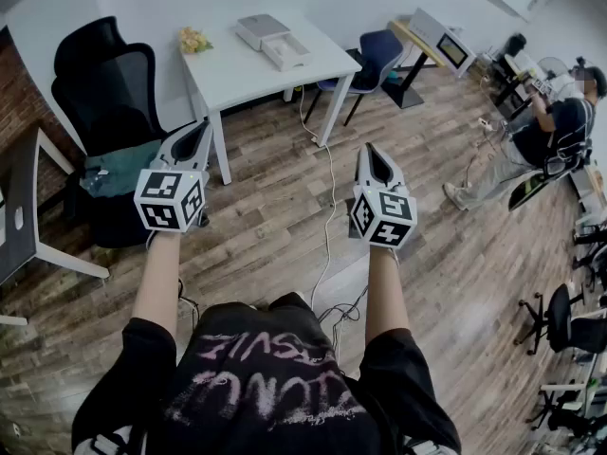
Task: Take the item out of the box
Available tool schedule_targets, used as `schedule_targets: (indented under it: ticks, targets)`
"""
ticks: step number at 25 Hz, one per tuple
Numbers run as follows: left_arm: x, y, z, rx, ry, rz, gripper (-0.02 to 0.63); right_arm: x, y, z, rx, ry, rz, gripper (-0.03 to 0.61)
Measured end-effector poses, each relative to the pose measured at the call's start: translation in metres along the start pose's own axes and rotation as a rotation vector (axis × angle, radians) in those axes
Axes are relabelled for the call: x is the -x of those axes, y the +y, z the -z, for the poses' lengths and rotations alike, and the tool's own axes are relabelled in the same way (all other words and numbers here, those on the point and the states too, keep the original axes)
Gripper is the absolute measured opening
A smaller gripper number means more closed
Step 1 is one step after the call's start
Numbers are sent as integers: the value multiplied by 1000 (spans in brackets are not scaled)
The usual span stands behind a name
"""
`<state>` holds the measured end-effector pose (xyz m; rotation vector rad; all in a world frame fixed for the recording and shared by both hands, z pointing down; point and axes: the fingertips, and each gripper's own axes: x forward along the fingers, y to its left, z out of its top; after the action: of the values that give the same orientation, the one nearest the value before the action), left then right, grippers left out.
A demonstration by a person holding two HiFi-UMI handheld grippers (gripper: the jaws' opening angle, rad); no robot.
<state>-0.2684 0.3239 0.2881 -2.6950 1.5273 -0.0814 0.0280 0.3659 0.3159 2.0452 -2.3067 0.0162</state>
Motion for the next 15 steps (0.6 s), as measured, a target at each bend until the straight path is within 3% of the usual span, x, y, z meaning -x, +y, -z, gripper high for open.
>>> schedule_targets:
  ticks: [15]
  targets:
    - [-5, 1, 2, -1, 2, 6, 2, -5, -2, -6, 22, -16, 12, 3]
